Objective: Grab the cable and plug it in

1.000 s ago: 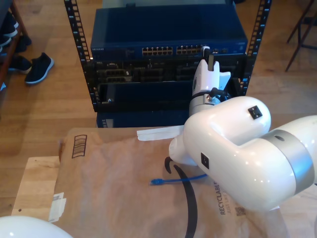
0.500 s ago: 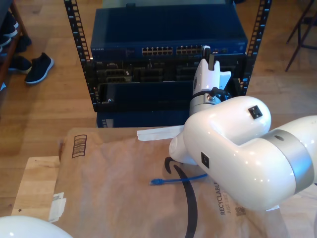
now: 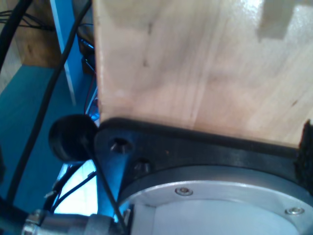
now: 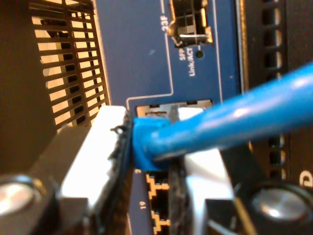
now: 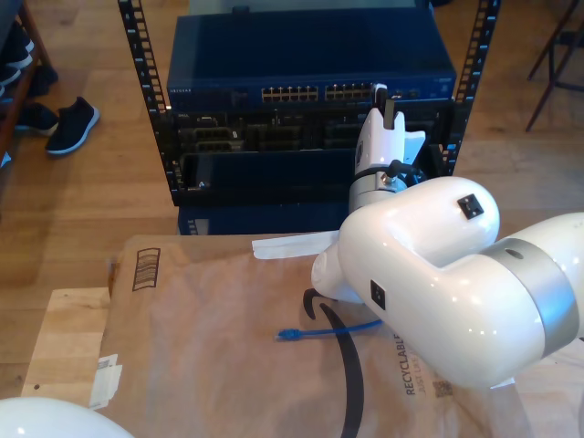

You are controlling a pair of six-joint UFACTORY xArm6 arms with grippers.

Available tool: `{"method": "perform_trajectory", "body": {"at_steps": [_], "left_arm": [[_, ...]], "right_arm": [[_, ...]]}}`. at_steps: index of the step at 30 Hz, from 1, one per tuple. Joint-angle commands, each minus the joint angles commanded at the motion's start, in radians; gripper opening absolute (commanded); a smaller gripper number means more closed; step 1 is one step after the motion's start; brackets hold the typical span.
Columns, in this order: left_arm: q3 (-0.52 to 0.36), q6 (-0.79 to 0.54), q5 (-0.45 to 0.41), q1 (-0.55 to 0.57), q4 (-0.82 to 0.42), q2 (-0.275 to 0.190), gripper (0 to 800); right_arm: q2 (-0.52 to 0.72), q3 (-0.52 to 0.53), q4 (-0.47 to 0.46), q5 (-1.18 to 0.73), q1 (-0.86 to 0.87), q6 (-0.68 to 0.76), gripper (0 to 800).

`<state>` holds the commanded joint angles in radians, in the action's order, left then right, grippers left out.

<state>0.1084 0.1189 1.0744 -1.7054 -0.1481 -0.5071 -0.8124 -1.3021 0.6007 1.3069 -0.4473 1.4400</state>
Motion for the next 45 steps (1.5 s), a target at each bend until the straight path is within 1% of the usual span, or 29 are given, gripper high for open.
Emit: {"method": "perform_trajectory", "body": {"at_steps": [13,22,27,33,45], "left_arm": [[0.0,0.0,0.0,0.0,0.0,0.0,800],[0.0,0.0,0.0,0.0,0.0,0.0,800],[0.0,0.0,0.0,0.0,0.0,0.0,800],[0.0,0.0,0.0,0.0,0.0,0.002,800],[0.0,0.0,0.0,0.0,-0.002,0.0,800]], "right_arm": [[-0.006,-0.017,-0.003,-0.02,0.0,0.0,0],[-0.005,-0.008,-0.015,-0.018,0.002,0.009,0],[-0.003,-0.003,-0.017,-0.011,0.002,0.009,121],[-0.002,-0.005,-0.017,-0.011,0.002,0.009,214],[0.0,-0.002,-0.017,-0.011,0.003,0.009,209]]}}
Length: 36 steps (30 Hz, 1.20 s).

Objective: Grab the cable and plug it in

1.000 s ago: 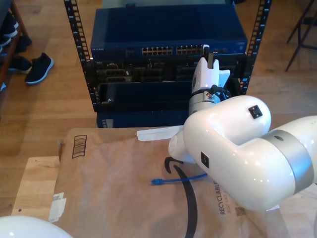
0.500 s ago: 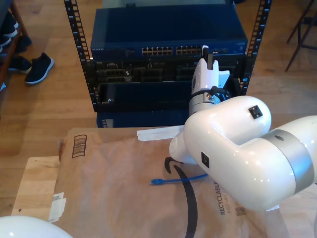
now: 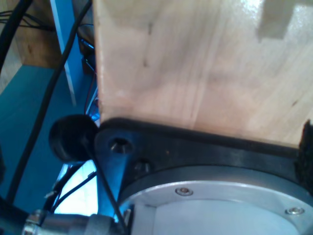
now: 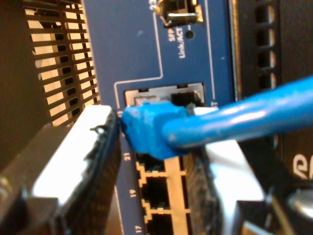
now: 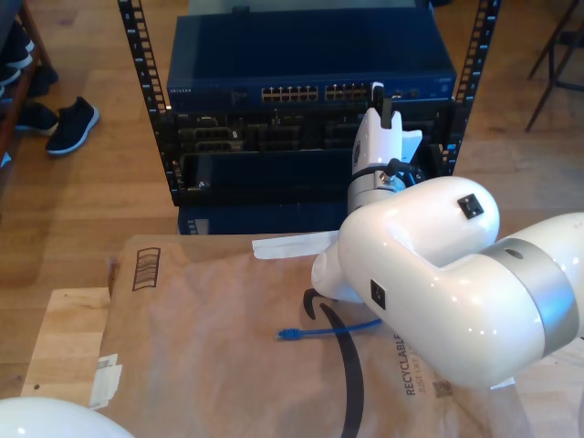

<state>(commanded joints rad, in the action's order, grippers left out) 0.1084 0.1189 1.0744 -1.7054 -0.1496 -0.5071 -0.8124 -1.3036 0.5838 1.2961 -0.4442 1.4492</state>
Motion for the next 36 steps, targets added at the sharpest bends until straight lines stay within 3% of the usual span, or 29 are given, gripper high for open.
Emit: {"method": "perform_trajectory", "body": {"at_steps": [3,7,11,31,36], "left_arm": [[0.0,0.0,0.0,0.0,0.0,0.002,800],[0.0,0.0,0.0,0.0,0.0,0.0,800],[0.0,0.0,0.0,0.0,0.002,0.0,800],[0.0,0.0,0.0,0.0,0.002,0.0,800],[0.0,0.0,0.0,0.0,0.002,0.0,800]], "right_arm": [[0.0,0.002,0.0,0.002,0.0,0.0,185],[0.0,0.003,0.003,0.009,0.0,0.005,59],[0.0,0.002,0.003,0.012,0.0,0.005,1],[-0.003,-0.014,0.005,-0.003,0.012,0.008,0],[0.002,0.008,-0.003,0.0,0.012,0.028,98]]}}
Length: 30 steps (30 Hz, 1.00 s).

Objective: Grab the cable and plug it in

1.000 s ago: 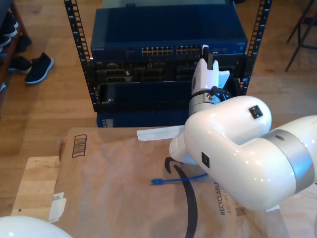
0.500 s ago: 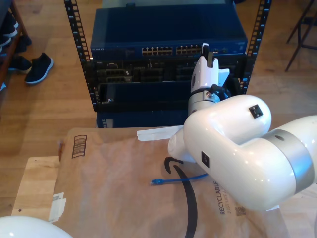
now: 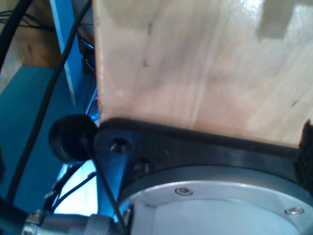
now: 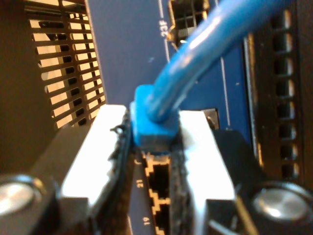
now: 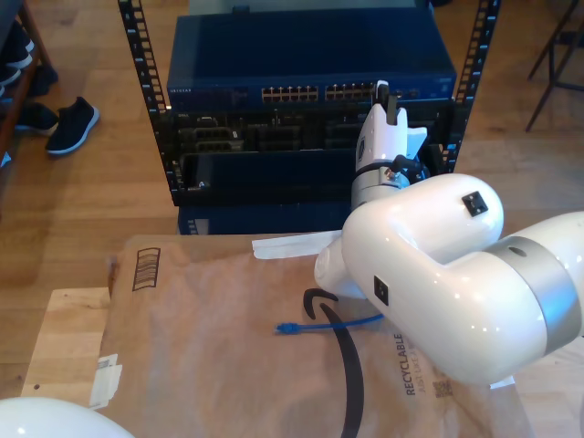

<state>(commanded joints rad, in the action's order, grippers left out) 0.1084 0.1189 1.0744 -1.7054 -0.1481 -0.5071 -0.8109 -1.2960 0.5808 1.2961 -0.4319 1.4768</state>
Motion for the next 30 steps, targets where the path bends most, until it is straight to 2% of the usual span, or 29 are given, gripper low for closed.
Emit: {"method": "perform_trajectory", "body": {"at_steps": [3,5,8,10,15,30], "left_arm": [[0.0,0.0,0.0,0.0,0.0,0.0,800],[0.0,0.0,0.0,0.0,0.0,0.0,800],[0.0,0.0,0.0,0.0,-0.002,0.0,800],[0.0,0.0,0.0,0.0,-0.002,0.0,800],[0.0,0.0,0.0,0.0,0.0,0.0,800],[0.0,0.0,0.0,0.0,0.0,0.0,800]], "right_arm": [[0.011,0.04,-0.018,0.0,0.002,0.0,225],[0.037,0.074,-0.043,0.006,-0.002,0.006,233],[0.052,0.106,-0.048,0.011,0.0,0.04,224],[0.066,0.127,-0.046,0.014,0.0,0.041,180],[0.08,0.16,-0.046,0.026,-0.002,0.051,206],[0.086,0.161,-0.044,0.034,-0.005,0.057,178]]}}
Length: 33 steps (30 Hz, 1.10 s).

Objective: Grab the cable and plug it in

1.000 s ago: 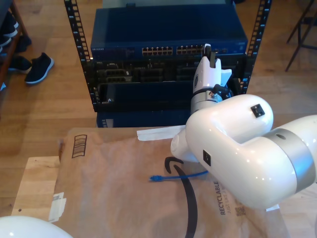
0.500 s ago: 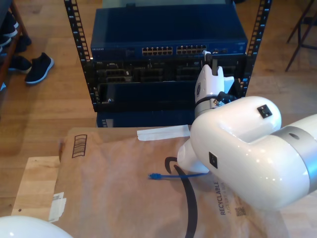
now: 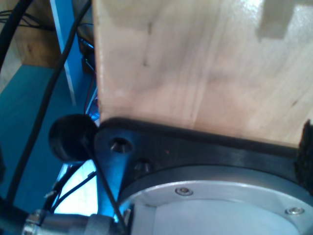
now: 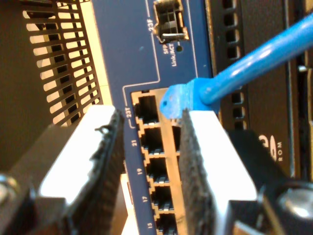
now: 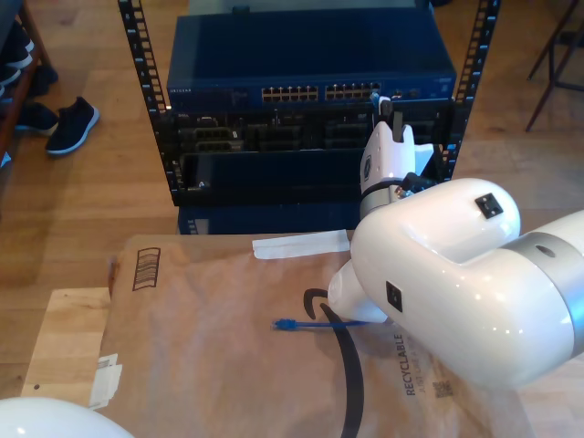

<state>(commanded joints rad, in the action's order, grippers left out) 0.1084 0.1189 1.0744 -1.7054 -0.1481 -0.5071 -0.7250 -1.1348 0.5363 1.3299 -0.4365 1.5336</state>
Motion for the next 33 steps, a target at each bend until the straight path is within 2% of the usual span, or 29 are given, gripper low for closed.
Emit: {"method": "perform_trajectory", "body": {"at_steps": [21,33], "left_arm": [[0.0,0.0,0.0,0.0,0.0,0.0,800],[0.0,0.0,0.0,0.0,0.0,0.0,800]], "right_arm": [[-0.011,-0.018,0.003,-0.025,0.005,-0.002,181],[-0.041,-0.066,0.003,-0.052,0.006,-0.002,190]]}}
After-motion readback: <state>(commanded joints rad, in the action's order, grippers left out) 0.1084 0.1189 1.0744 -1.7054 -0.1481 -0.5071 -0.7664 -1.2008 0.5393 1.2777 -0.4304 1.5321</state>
